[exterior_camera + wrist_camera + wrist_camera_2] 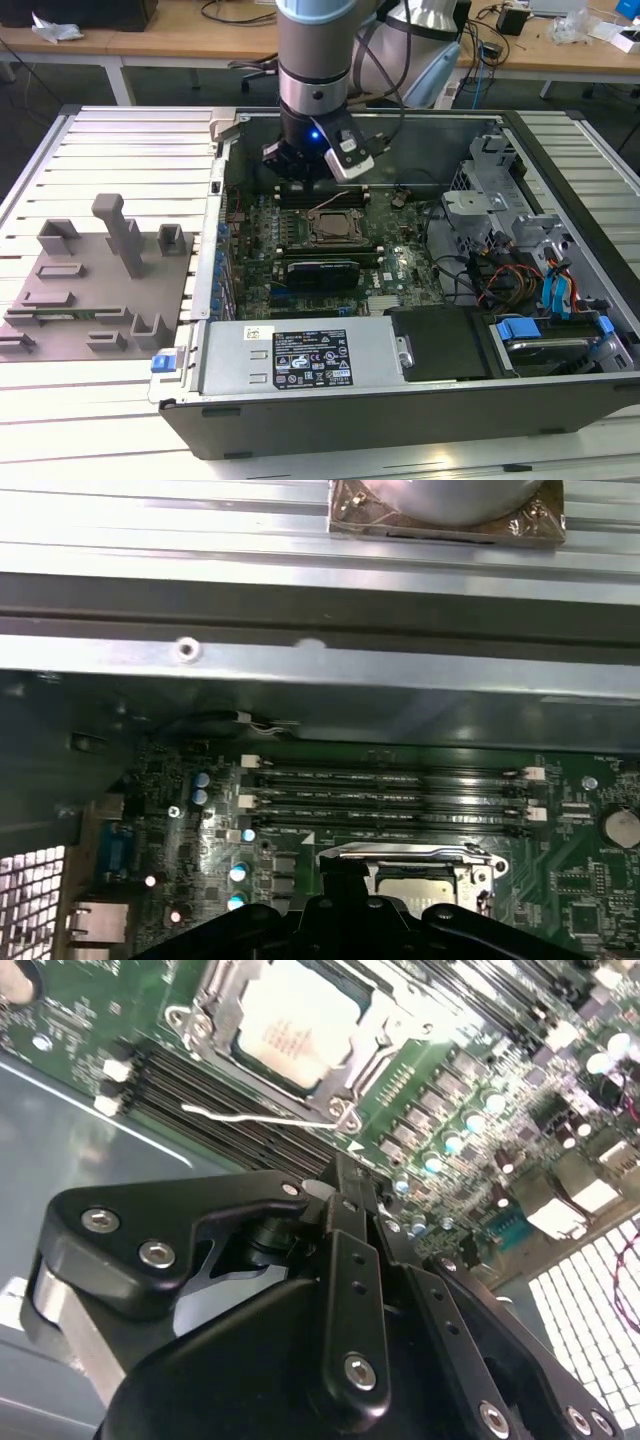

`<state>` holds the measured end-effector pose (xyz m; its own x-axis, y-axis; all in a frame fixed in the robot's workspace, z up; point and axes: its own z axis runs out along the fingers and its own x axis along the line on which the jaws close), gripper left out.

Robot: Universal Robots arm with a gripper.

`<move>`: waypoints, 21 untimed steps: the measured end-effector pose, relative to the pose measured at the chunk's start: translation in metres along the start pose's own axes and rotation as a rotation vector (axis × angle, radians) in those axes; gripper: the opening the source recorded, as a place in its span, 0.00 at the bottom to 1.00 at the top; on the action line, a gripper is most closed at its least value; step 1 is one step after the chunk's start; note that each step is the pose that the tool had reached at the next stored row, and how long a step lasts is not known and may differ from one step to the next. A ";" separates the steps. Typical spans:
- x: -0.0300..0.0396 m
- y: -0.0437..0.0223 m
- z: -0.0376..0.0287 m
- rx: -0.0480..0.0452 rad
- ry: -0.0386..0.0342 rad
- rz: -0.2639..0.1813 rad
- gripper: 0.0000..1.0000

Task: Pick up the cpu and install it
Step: 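Install the first cpu locking lever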

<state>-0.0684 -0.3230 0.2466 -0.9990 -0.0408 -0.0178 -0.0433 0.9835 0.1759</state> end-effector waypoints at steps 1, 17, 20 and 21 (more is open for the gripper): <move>-0.0022 -0.0008 0.0000 0.0000 0.0001 0.000 0.11; -0.0191 -0.0033 0.0042 -0.0001 0.0022 0.001 0.11; -0.0288 -0.0039 0.0051 -0.0002 0.0047 0.001 0.11; -0.0317 -0.0041 0.0052 -0.0002 0.0058 0.002 0.11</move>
<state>-0.0364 -0.3248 0.2413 -0.9991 -0.0403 -0.0118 -0.0418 0.9835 0.1761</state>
